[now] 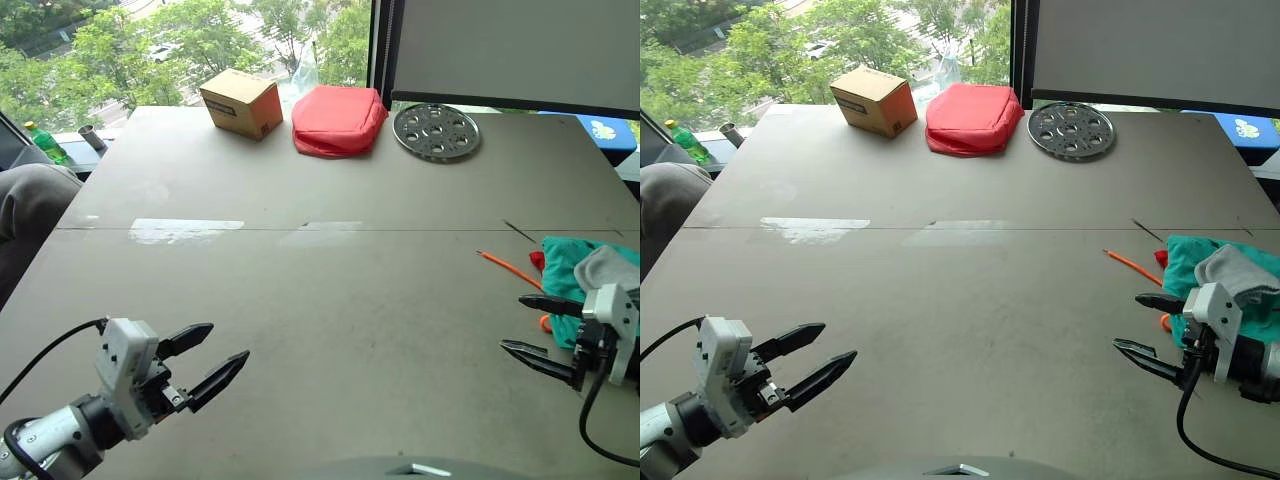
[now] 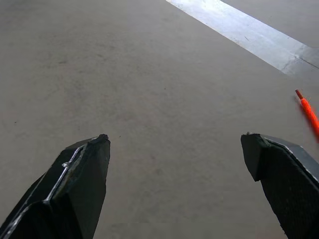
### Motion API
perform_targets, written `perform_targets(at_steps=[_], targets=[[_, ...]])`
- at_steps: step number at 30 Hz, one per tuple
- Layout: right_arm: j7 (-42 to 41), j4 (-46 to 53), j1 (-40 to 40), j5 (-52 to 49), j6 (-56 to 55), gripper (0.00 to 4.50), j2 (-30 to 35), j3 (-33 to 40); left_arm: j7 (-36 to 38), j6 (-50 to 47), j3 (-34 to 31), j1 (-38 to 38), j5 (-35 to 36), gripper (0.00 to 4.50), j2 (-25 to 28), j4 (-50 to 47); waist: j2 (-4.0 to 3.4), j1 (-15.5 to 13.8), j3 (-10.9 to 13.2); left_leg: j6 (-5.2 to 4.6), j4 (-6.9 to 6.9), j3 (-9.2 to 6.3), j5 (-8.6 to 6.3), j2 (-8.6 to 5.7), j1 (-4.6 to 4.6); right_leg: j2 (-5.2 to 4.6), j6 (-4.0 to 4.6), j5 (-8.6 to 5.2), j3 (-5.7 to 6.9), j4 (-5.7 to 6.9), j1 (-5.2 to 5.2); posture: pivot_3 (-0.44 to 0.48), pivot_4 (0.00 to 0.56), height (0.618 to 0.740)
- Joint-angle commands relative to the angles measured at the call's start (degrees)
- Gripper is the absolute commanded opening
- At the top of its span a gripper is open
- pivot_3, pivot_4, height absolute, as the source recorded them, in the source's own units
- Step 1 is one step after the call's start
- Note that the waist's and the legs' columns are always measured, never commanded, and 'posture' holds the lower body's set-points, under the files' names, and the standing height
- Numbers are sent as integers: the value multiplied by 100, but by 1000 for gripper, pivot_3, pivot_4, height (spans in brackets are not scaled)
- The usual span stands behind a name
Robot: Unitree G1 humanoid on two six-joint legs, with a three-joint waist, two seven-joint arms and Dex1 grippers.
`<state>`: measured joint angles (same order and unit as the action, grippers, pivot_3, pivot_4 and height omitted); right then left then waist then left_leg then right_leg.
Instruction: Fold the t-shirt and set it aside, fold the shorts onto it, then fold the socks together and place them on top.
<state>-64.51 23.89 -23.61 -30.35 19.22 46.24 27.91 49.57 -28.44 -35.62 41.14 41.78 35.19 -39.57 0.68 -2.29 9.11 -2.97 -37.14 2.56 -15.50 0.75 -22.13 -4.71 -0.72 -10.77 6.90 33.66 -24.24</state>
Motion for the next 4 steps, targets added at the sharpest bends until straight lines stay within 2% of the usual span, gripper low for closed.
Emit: perform_targets(at_steps=[1,4], targets=[[-186,247,-299,-145,-200,4435,24,484,215,205,-125,88,-1,4500,24,49,1,5,-2,0,3,0,0,0,1,0,0,0,0,0,0,0,150,739],[-80,335,-399,-159,-264,4435,-92,509,227,166,-9,-73,24,4500,104,134,1,13,-2,1,6,0,-1,2,4,1,0,0,0,2,0,0,150,739]])
